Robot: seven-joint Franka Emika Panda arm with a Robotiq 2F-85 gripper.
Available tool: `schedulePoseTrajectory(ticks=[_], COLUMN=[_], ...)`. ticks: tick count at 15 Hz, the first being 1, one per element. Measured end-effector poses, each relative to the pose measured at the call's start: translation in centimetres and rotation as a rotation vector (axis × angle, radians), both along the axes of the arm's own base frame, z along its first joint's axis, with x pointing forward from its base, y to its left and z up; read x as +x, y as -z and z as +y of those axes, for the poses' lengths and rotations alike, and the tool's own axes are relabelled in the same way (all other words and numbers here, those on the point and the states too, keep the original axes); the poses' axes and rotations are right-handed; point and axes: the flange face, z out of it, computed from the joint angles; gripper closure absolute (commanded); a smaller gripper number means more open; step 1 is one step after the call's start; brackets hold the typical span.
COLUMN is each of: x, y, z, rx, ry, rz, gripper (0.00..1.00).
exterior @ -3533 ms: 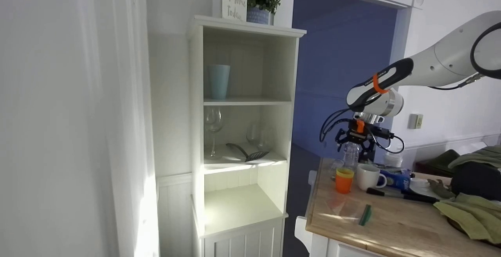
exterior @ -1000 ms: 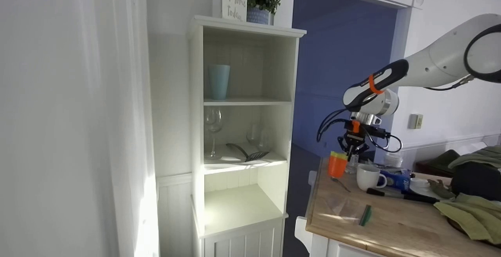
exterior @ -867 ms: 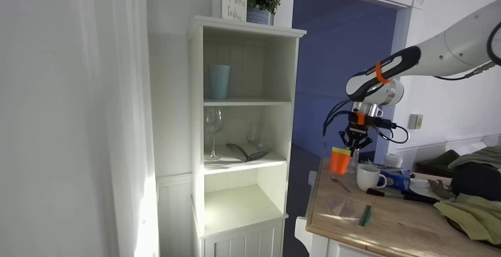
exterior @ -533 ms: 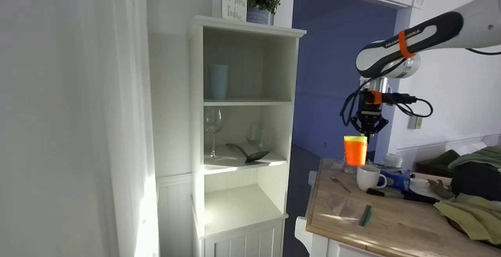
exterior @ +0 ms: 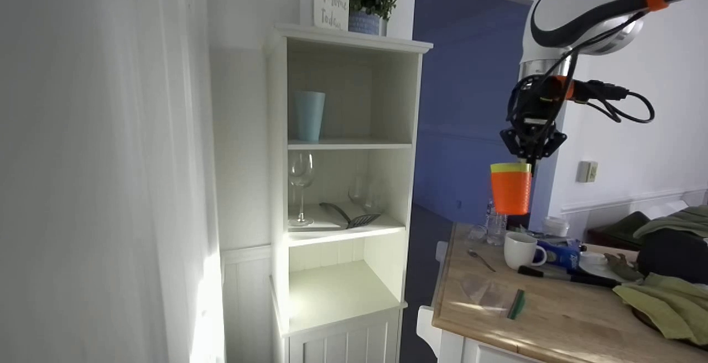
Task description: Put the orange and yellow plastic cup on the top shelf of the cabinet
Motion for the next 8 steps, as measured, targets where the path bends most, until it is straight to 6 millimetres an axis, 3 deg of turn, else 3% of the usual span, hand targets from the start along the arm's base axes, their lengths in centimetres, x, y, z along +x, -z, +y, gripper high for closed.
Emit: schedulePoseTrajectory(ticks=[4, 8], x=[-1.8, -2.1], y=[-3.8, -4.1], z=[5.5, 5.8], rx=[0.116, 0.127], ry=[-0.031, -0.033], rz=[-0.149, -0.166], gripper=[0.94, 0.94])
